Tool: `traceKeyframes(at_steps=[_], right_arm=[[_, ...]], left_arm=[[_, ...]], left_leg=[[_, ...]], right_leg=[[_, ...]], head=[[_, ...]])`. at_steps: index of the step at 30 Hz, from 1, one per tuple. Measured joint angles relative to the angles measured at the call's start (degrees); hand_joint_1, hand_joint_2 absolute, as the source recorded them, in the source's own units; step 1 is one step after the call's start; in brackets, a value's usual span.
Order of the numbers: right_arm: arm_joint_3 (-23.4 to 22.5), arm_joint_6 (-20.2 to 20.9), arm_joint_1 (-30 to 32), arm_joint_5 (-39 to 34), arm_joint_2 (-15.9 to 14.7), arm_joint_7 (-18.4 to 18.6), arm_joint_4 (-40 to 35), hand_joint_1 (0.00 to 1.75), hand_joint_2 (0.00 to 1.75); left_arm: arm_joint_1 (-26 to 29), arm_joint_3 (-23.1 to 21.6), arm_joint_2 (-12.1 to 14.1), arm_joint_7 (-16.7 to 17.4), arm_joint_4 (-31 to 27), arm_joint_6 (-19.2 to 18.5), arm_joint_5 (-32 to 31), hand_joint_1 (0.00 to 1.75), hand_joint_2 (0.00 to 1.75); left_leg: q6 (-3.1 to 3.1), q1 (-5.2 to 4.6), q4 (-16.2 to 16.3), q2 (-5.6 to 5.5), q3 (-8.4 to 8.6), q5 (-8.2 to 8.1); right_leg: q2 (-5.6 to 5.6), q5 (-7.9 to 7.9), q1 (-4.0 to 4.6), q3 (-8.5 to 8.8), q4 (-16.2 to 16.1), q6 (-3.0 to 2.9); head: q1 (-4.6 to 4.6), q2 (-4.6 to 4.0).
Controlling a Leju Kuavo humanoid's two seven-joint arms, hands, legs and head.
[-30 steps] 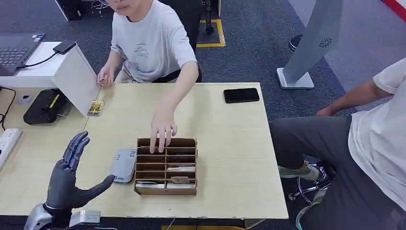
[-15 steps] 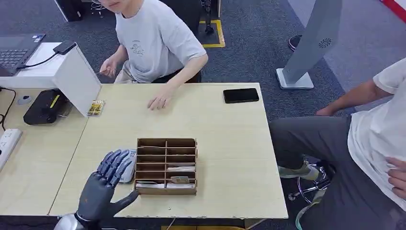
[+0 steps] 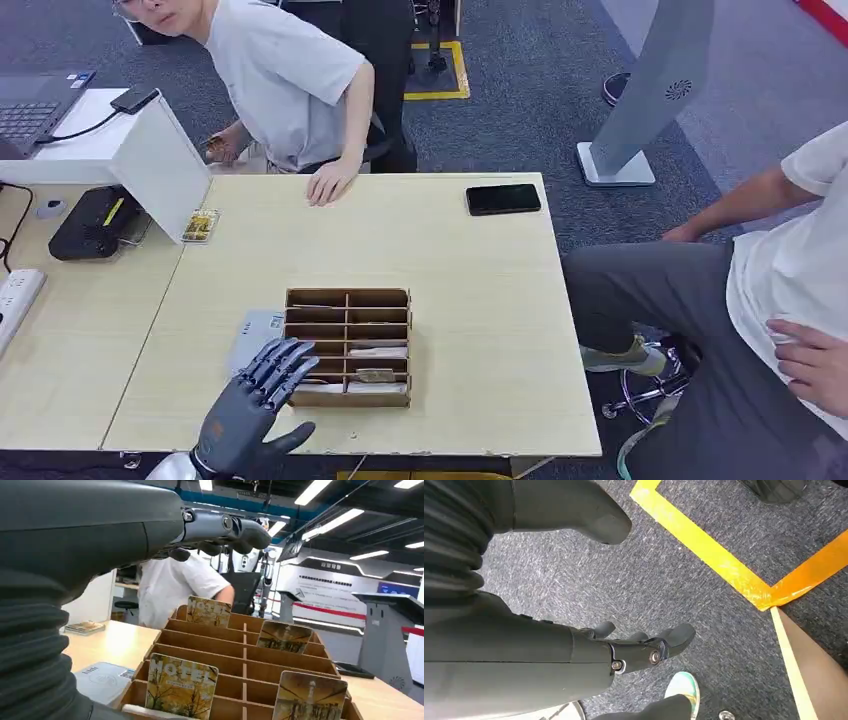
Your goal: Pass the card to the sensor for recognition and then transmit it.
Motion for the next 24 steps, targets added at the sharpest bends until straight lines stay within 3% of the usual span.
traceKeyframes(at_steps=[8, 17, 24], right_arm=[[0.04, 0.87, -0.42, 1.09, 0.0, 0.04, -0.13, 0.0, 1.75], [0.02, 0.79, -0.6, 1.33, 0.0, 0.02, -0.15, 0.0, 1.75], [0.02, 0.63, -0.57, 1.6, 0.0, -0.39, -0.15, 0.0, 1.75]], left_arm=[[-3.49, -2.97, -0.04, 2.54, 3.59, -0.13, -4.94, 0.0, 1.75], [-7.31, -4.24, -1.18, 11.65, 7.91, 2.86, -10.06, 0.0, 1.75], [-8.22, -4.22, -2.08, 14.54, 10.21, 3.06, -12.37, 0.0, 1.75]], left_leg=[[0.0, -0.01, 0.0, -0.03, 0.01, 0.01], [-0.01, 0.0, 0.01, -0.03, 0.02, 0.01], [-0.01, 0.0, 0.0, -0.02, 0.02, 0.01]], right_leg=[[-0.01, 0.01, 0.0, 0.02, 0.0, 0.0], [0.0, 0.01, 0.0, 0.02, 0.0, 0.0], [0.0, 0.01, 0.0, 0.01, 0.0, 0.0]], head=[[-0.02, 0.0], [-0.02, 0.0], [-0.02, 0.0]])
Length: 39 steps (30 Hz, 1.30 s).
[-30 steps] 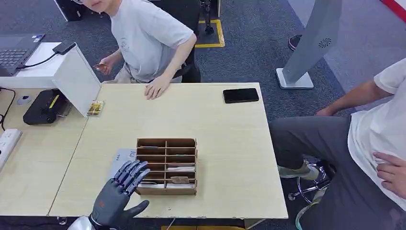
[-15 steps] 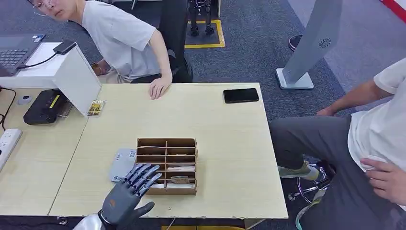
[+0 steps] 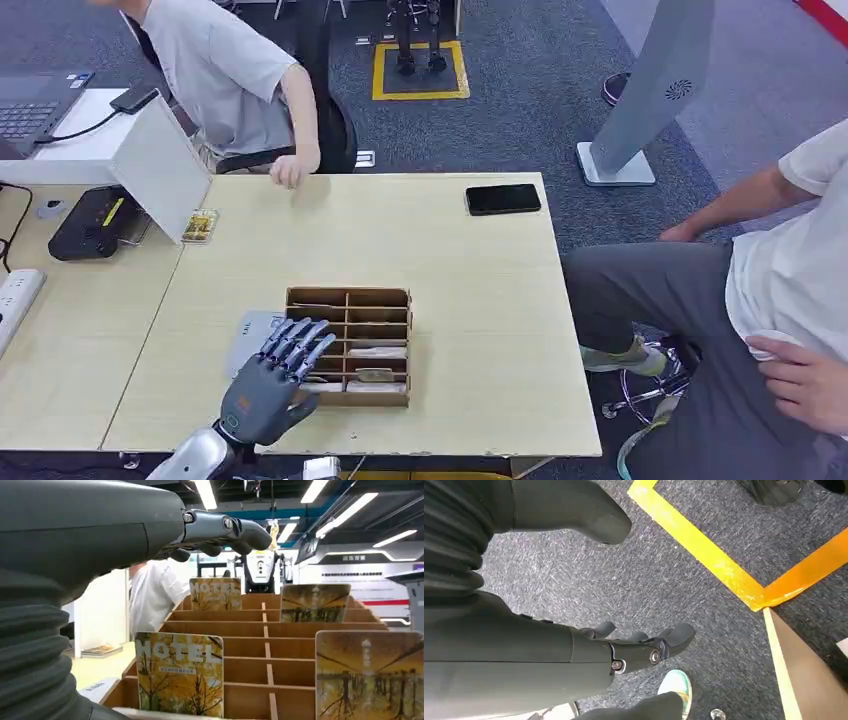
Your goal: Pass the card to the sensor for recognition and then transmit it.
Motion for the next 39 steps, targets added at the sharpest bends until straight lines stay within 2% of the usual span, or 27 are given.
traceKeyframes(at_steps=[7, 12, 37, 38, 39], right_arm=[[0.0, -0.11, 0.02, 0.07, 0.0, -0.33, 0.0, 0.0, 1.75], [0.0, -0.2, 0.24, 0.09, 0.0, -0.33, 0.0, 0.0, 1.75], [0.0, -0.7, 0.62, 0.26, 0.0, -0.52, 0.0, 0.0, 1.75], [0.0, -0.7, 0.62, 0.29, 0.0, -0.52, 0.0, 0.0, 1.75], [0.0, -0.7, 0.62, 0.35, 0.0, -0.52, 0.0, 0.0, 1.75]], left_arm=[[-0.26, 0.04, -0.66, 0.07, 1.07, -0.26, 1.04, 0.0, 1.75], [-0.25, 0.13, -0.96, -1.18, 1.14, -1.16, 3.45, 0.0, 1.75], [-0.23, 1.77, -1.33, -0.57, 1.16, -1.31, 3.3, 0.0, 1.75], [-0.23, 1.79, -1.33, -0.57, 1.18, -1.42, 3.37, 1.64, 1.75], [-0.23, 1.79, -1.33, -0.68, 1.18, -1.8, 3.67, 1.71, 1.75]], left_leg=[[0.0, 0.0, 0.0, 0.0, 0.0, 0.0], [0.0, 0.0, 0.0, -0.01, -0.01, 0.0], [0.0, 0.0, 0.0, 0.0, -0.01, 0.0], [0.0, 0.0, 0.0, 0.0, -0.01, 0.0], [0.0, 0.0, 0.0, 0.0, -0.01, 0.0]], right_leg=[[0.0, 0.0, 0.0, 0.0, 0.0, 0.0], [0.0, 0.0, 0.0, 0.0, 0.0, 0.0], [0.0, 0.0, 0.0, 0.0, 0.0, 0.0], [0.0, 0.0, 0.0, 0.0, 0.0, 0.0], [0.0, 0.0, 0.0, 0.0, 0.0, 0.0]], head=[[0.02, 0.0], [0.0, 0.0], [0.0, 0.0], [0.0, 0.0], [0.0, 0.0]])
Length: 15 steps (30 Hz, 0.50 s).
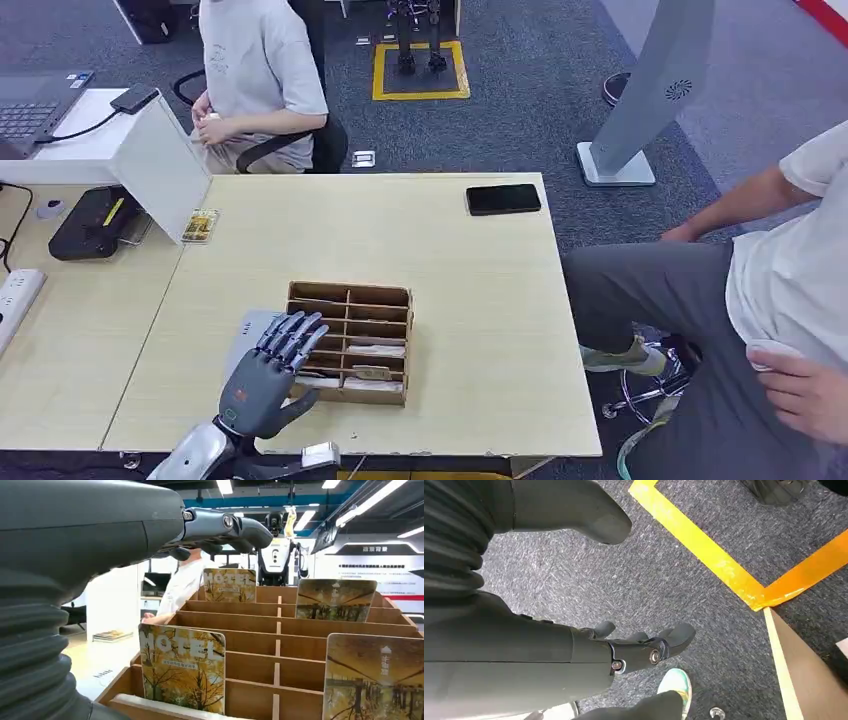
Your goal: Pass the card to the sensor for recognition and then transmit it.
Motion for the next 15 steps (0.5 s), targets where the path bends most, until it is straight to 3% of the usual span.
traceKeyframes(at_steps=[11, 12, 15], right_arm=[[0.0, -0.2, -0.01, 0.63, 0.0, -0.52, 0.0, 0.0, 1.75], [0.0, -0.28, -0.01, 0.76, 0.0, -0.74, 0.0, 0.0, 1.75], [0.0, -0.33, -0.02, 0.94, 0.0, -1.07, 0.0, 0.0, 1.75]], left_arm=[[0.03, 0.22, 0.04, -0.72, 0.26, -1.22, 0.65, 1.75, 1.75], [0.03, 0.35, 0.04, -0.72, 0.28, -1.29, 0.65, 1.61, 1.75], [0.04, 0.44, 0.04, -0.72, 0.28, -1.29, 0.63, 1.64, 1.75]], left_leg=[[0.0, 0.0, 0.0, 0.0, 0.0, 0.0], [0.0, 0.0, 0.0, 0.0, 0.0, 0.0], [0.0, 0.0, 0.0, -0.01, -0.01, 0.0]], right_leg=[[0.0, 0.0, 0.0, 0.01, 0.0, 0.0], [0.0, 0.0, 0.0, 0.01, 0.0, 0.0], [0.0, 0.0, 0.0, 0.01, 0.0, 0.0]], head=[[0.0, 0.0], [0.02, 0.0], [0.0, 0.0]])
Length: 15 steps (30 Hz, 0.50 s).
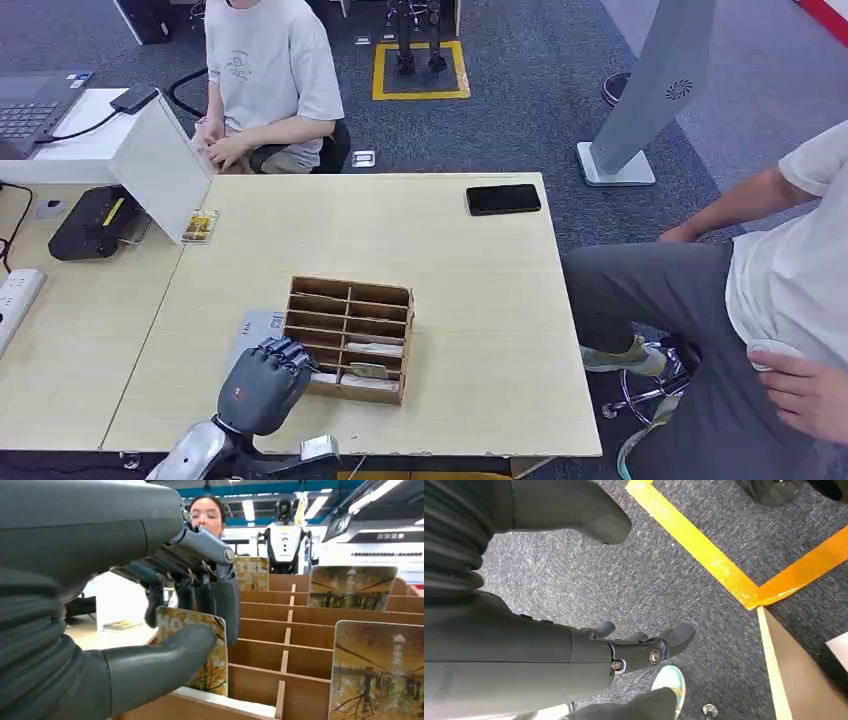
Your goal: Pass the card to the sensor for recognition and then transmit it.
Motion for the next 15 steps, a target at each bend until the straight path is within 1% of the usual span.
traceKeyframes(at_steps=[1, 3, 12, 14, 15], right_arm=[[0.0, -0.02, 0.0, 0.02, 0.0, -0.04, 0.0, 0.0, 1.75], [0.0, -0.04, -0.02, 0.09, 0.0, -0.2, 0.0, 0.0, 1.75], [0.0, -0.7, -0.04, 0.35, 0.0, -0.96, 0.0, 0.0, 1.75], [0.0, -0.72, -0.05, 0.37, 0.02, -0.96, 0.0, 0.0, 1.75], [0.0, -0.79, -0.04, 0.42, 0.02, -0.96, 0.0, 0.0, 1.75]], left_arm=[[0.0, 0.02, 0.0, -0.02, 0.0, 0.0, 0.0, 1.64, 1.75], [0.0, 0.07, 0.0, -0.02, 0.02, -0.04, 0.0, 1.75, 1.75], [0.0, 0.2, 0.0, -0.37, 0.04, -0.15, 0.35, 1.75, 1.75], [0.03, 0.26, -0.02, -1.1, 0.07, -0.2, 1.75, 1.75, 1.75], [0.07, 0.33, -0.11, -1.93, 0.04, -0.46, 3.59, 1.75, 1.75]], left_leg=[[0.0, 0.0, 0.0, 0.0, 0.0, 0.0], [0.0, 0.0, 0.0, 0.0, 0.0, 0.0], [0.0, 0.0, 0.0, 0.0, 0.0, 0.0], [0.0, 0.0, 0.0, 0.0, 0.0, 0.0], [0.0, 0.0, 0.0, 0.0, 0.0, 0.0]], right_leg=[[0.0, 0.0, 0.0, 0.0, 0.0, 0.0], [0.0, 0.0, 0.0, 0.0, 0.0, 0.0], [0.0, 0.0, 0.0, 0.0, 0.0, 0.0], [0.0, 0.0, 0.0, 0.0, 0.0, 0.0], [0.0, 0.0, 0.0, 0.0, 0.0, 0.0]], head=[[0.02, 0.0], [0.02, 0.0], [0.0, 0.0], [0.0, 0.0], [0.0, 0.0]])
